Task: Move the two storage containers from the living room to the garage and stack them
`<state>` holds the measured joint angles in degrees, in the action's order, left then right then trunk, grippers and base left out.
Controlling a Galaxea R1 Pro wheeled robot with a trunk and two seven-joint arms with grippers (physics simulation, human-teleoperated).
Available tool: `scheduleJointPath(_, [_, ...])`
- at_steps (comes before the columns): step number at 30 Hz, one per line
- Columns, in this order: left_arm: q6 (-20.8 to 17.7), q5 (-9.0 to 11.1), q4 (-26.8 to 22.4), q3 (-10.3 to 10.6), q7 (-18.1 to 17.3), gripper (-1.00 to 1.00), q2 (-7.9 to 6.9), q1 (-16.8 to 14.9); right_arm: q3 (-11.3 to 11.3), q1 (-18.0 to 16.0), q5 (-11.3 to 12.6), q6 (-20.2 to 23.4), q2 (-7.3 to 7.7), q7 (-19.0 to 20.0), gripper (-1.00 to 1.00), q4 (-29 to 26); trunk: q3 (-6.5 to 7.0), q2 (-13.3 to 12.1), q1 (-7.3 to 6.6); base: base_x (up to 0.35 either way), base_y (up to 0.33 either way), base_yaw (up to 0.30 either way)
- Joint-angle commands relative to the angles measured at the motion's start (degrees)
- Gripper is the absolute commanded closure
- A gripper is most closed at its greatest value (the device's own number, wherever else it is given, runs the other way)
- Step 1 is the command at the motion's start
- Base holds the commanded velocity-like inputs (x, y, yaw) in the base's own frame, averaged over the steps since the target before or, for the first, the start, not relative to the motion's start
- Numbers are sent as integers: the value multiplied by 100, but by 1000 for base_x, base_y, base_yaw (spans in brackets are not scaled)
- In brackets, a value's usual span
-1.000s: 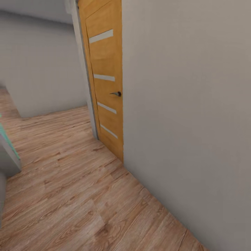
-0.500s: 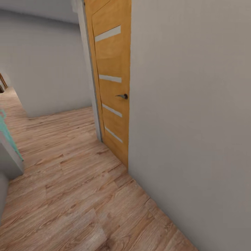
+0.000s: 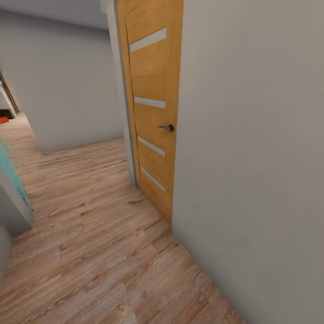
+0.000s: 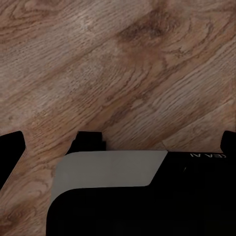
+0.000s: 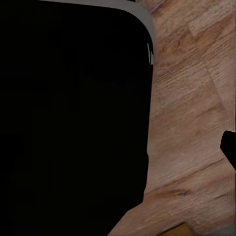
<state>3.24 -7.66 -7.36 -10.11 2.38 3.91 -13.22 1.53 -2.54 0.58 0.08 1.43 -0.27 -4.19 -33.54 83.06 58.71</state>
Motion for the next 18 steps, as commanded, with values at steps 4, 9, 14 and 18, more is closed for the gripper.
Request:
scheduleJointPath(4, [26, -60, 7, -43, 17, -100, 6, -5, 21, -1, 4, 1, 3, 0, -100, -3, -5, 2, 2, 146, 13, 235])
scheduleJointPath(9, [27, -60, 7, -43, 16, -100, 10, -5, 22, -1, 4, 1, 5, -6, -100, -3, -5, 2, 2, 111, 3, 249])
scheduleJointPath(14, [27, -60, 7, -43, 20, -100, 10, -5, 20, -1, 3, 1, 6, -7, -100, -2, -5, 2, 2, 136, 30, 253])
scheduleJointPath(18, [27, -60, 7, -43, 24, -100, 7, -5, 3, -1, 3, 1, 13, -14, -100, -2, -5, 2, 2, 239, 104, 247])
